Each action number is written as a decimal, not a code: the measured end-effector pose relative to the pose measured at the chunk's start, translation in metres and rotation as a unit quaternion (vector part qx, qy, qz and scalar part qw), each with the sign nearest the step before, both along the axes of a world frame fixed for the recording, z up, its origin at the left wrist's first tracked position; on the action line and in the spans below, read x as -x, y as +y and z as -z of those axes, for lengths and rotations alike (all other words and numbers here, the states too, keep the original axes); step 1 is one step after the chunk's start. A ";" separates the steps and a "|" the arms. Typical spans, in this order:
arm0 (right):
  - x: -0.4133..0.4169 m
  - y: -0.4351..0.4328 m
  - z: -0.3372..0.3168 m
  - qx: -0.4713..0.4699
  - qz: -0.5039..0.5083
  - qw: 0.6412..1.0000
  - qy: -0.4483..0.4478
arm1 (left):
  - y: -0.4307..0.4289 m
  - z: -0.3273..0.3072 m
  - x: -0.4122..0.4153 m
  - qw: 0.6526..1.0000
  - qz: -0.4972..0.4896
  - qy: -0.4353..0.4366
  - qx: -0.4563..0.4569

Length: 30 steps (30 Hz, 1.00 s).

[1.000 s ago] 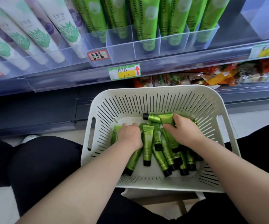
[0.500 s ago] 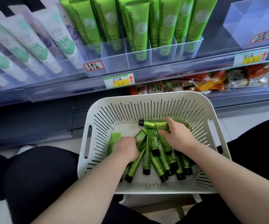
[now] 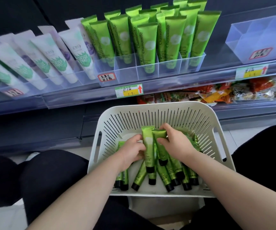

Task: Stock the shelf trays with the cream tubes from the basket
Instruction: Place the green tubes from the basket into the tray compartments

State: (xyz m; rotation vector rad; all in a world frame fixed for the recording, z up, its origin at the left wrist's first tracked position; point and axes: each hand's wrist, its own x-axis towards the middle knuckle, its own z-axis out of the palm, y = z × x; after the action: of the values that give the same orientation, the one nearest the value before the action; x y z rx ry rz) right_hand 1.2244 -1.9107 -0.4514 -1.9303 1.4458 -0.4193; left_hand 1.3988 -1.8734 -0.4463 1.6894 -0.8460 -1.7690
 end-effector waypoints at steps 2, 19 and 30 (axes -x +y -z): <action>-0.003 0.001 -0.003 0.014 0.005 1.000 -0.003 | 0.001 -0.008 0.004 1.000 -0.016 0.017 0.012; 0.006 -0.044 -0.153 0.213 -0.021 0.977 -0.020 | -0.058 -0.155 -0.028 0.840 -0.095 -0.290 0.449; -0.010 -0.082 -0.207 0.308 -0.001 0.951 -0.021 | -0.150 -0.233 -0.044 0.762 -0.108 -0.387 0.508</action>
State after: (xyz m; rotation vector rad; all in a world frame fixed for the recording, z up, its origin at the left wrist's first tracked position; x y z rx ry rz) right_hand 1.2348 -1.9929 -0.2445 -2.3770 1.3869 -0.9998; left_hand 1.4424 -2.0231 -0.2135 1.5348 -1.4938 -0.1697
